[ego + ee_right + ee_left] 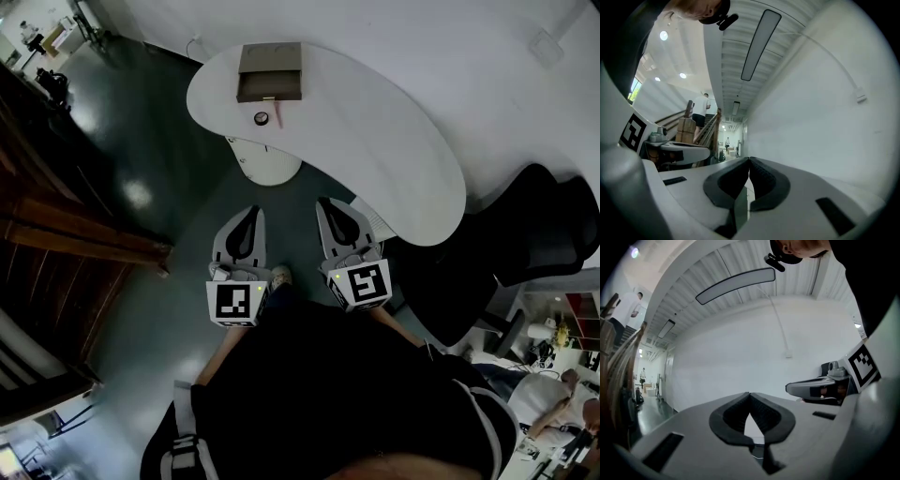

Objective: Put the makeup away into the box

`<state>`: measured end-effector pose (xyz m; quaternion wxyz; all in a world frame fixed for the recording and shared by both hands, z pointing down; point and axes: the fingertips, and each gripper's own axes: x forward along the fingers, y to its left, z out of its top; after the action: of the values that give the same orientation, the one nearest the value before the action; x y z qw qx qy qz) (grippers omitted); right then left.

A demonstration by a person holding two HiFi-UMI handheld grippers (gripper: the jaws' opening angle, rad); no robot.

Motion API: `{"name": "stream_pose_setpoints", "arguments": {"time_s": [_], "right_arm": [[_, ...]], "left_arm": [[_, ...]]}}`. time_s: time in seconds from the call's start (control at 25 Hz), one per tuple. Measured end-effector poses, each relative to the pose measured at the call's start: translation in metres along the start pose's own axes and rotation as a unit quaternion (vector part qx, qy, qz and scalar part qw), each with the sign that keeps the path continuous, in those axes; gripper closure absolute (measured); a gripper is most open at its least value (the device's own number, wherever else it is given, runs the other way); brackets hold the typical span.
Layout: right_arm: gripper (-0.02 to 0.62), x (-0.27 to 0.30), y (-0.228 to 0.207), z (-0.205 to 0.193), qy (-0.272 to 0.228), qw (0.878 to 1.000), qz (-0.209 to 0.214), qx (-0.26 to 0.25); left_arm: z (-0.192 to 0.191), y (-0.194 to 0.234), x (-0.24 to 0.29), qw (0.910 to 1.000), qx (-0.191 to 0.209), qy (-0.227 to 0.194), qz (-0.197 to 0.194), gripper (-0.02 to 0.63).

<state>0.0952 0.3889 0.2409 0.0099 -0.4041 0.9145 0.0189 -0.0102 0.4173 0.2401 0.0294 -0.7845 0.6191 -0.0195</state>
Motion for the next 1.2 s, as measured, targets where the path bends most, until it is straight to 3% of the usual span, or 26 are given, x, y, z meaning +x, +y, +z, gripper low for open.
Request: {"name": "stream_pose_setpoints", "arguments": {"time_s": [0.2,0.32,0.48,0.6,1.2], "right_arm": [[0.572,0.046,-0.006,-0.001,0.001,1.0,-0.02,-0.004],[0.572,0.068,-0.01,-0.003,0.005,0.999,-0.032,-0.005],[0.572,0.084,-0.015,-0.003,0.01,0.999,-0.04,-0.015],[0.572,0.095,-0.017,-0.001,0.007,0.999,-0.039,-0.03],[0.572,0.173,-0.056,-0.006,0.007,0.999,-0.027,-0.022]], "left_arm": [[-0.008,0.039,0.033,0.9998,-0.004,0.014,-0.013,0.598],[-0.007,0.055,0.052,0.9996,-0.007,-0.005,-0.026,0.598],[-0.015,0.067,0.066,0.9992,-0.017,0.018,-0.031,0.598],[-0.013,0.077,0.076,0.9992,-0.017,0.001,-0.035,0.598],[-0.025,0.122,0.143,0.9992,-0.037,0.009,-0.015,0.598]]}}
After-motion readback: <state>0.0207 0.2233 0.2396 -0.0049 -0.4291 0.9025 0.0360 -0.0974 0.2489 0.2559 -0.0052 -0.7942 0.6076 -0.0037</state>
